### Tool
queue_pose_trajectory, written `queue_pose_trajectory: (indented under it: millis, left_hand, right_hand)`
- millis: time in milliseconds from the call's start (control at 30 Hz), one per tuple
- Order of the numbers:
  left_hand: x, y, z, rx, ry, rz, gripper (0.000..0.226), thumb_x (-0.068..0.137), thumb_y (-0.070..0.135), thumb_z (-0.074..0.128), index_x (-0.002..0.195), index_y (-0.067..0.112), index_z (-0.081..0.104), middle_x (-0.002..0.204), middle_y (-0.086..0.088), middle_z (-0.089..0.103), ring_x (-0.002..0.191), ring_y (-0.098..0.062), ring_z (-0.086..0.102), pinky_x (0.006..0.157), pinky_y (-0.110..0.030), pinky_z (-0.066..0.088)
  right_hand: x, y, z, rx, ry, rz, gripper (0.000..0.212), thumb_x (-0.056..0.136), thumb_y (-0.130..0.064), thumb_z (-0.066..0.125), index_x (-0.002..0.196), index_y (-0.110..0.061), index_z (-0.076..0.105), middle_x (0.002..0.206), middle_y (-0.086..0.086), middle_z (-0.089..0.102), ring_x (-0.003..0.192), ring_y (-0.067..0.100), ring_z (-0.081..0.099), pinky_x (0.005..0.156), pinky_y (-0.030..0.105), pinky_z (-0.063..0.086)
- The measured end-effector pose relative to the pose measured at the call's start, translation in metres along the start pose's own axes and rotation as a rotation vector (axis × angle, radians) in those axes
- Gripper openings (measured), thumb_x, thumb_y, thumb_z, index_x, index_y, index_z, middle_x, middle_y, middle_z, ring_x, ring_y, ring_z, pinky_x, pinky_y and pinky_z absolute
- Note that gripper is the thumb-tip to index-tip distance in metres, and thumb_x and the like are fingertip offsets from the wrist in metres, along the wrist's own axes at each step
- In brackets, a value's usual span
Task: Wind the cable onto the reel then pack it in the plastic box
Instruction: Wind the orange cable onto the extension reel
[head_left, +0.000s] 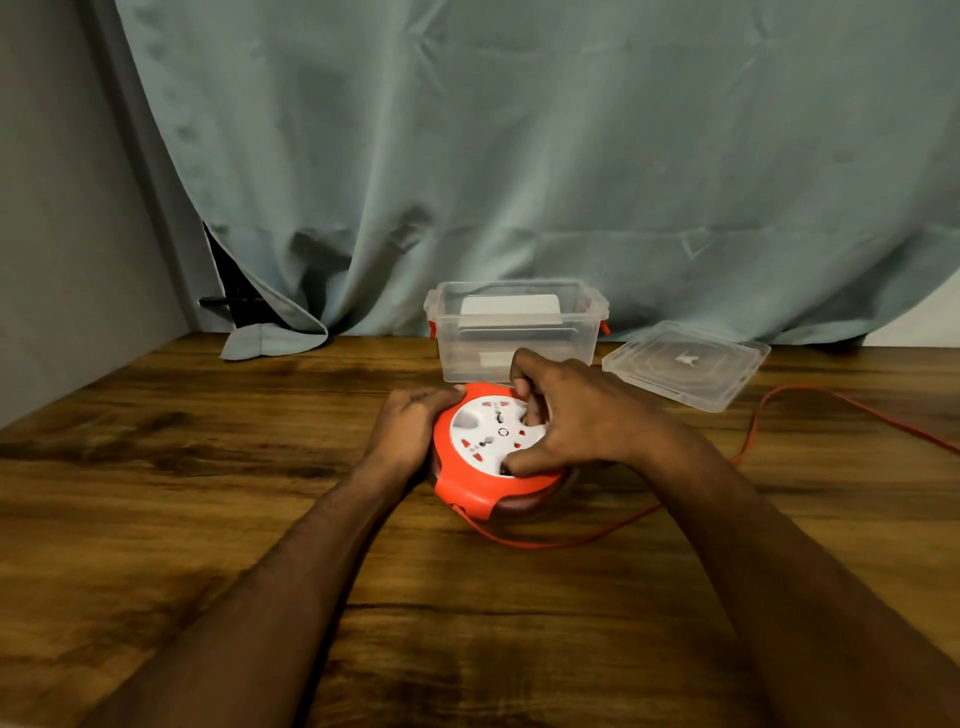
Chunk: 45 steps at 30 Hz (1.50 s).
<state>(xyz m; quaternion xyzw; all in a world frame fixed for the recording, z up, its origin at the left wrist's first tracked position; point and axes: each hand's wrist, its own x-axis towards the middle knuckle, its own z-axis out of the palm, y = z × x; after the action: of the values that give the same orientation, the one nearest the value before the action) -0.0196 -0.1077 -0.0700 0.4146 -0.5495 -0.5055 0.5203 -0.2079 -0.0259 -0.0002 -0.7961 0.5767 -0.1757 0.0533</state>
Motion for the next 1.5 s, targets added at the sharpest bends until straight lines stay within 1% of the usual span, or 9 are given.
queue_pose_trajectory:
  millis: [167,400,567,700,800,933,1033,1167,1500]
  left_hand:
    - [0.002,-0.001,0.001,-0.029,0.004,0.017,0.025,0.092,0.008,0.068,0.072,0.01,0.082,0.09,-0.027,0.078,0.086,-0.039,0.071,0.092,-0.062,0.056]
    - [0.002,0.0,0.001,-0.057,0.019,0.005,0.02,0.093,0.008,0.067,0.078,0.005,0.08,0.091,-0.028,0.078,0.084,-0.038,0.072,0.087,-0.055,0.058]
    - [0.002,0.0,0.002,-0.115,0.071,-0.002,0.017,0.092,0.007,0.067,0.082,0.0,0.078,0.087,-0.025,0.078,0.076,-0.032,0.07,0.075,-0.039,0.056]
    - [0.003,-0.002,0.003,-0.112,0.068,0.006,0.021,0.092,0.007,0.068,0.074,0.002,0.077,0.074,-0.019,0.075,0.067,-0.028,0.065,0.068,-0.034,0.051]
    - [0.003,-0.002,0.002,-0.095,0.06,0.014,0.026,0.092,0.008,0.068,0.068,0.007,0.078,0.07,-0.015,0.076,0.061,-0.025,0.066,0.064,-0.032,0.052]
    - [0.002,-0.001,0.001,-0.062,0.04,0.01,0.024,0.093,0.01,0.068,0.071,0.007,0.079,0.072,-0.015,0.078,0.059,-0.022,0.071,0.058,-0.027,0.056]
    - [0.001,-0.001,0.0,-0.023,0.007,-0.007,0.021,0.094,0.013,0.067,0.08,0.004,0.079,0.081,-0.02,0.079,0.067,-0.028,0.074,0.066,-0.034,0.059]
    - [0.0,0.0,0.0,-0.013,-0.014,-0.012,0.023,0.094,0.014,0.067,0.089,-0.006,0.077,0.092,-0.032,0.076,0.078,-0.04,0.07,0.078,-0.049,0.056]
    - [-0.005,0.004,0.003,-0.053,-0.005,0.003,0.018,0.093,0.007,0.066,0.088,-0.006,0.077,0.097,-0.037,0.074,0.081,-0.038,0.068,0.079,-0.044,0.053]
  right_hand:
    - [0.005,-0.007,0.015,-0.119,0.143,0.062,0.054,0.055,-0.072,0.078,0.074,-0.028,0.051,0.075,-0.014,0.056,0.07,0.005,0.048,0.055,0.029,0.028]
    - [0.014,-0.015,0.037,-0.011,0.28,0.134,0.05,0.062,-0.07,0.074,0.061,-0.022,0.061,0.063,-0.011,0.057,0.066,0.005,0.053,0.053,0.027,0.028]
    - [0.013,-0.01,0.031,-0.019,0.308,0.077,0.044,0.068,-0.069,0.074,0.071,-0.027,0.063,0.061,-0.013,0.057,0.063,0.003,0.052,0.054,0.026,0.031]
    - [0.01,0.003,0.016,0.064,0.206,-0.02,0.026,0.076,-0.045,0.079,0.096,-0.036,0.065,0.089,-0.017,0.064,0.073,0.0,0.054,0.061,0.026,0.037]
    - [0.01,0.01,0.008,0.066,0.085,-0.03,0.041,0.072,-0.029,0.079,0.109,-0.041,0.065,0.097,-0.024,0.056,0.073,-0.007,0.051,0.058,0.019,0.033]
    - [0.009,0.012,0.005,0.033,-0.029,-0.043,0.058,0.069,-0.028,0.079,0.121,-0.045,0.058,0.112,-0.022,0.06,0.081,-0.002,0.053,0.061,0.022,0.042]
    - [0.008,0.01,0.0,0.084,-0.042,-0.059,0.063,0.064,-0.029,0.079,0.116,-0.048,0.049,0.121,-0.019,0.066,0.099,0.009,0.06,0.071,0.033,0.054]
    - [0.006,0.007,-0.004,0.086,-0.057,-0.064,0.072,0.063,-0.03,0.087,0.112,-0.05,0.039,0.113,-0.02,0.066,0.097,0.005,0.059,0.064,0.03,0.049]
    - [0.004,-0.006,0.01,-0.064,0.103,0.066,0.057,0.053,-0.073,0.079,0.086,-0.032,0.056,0.081,-0.015,0.06,0.072,0.003,0.052,0.054,0.029,0.032]
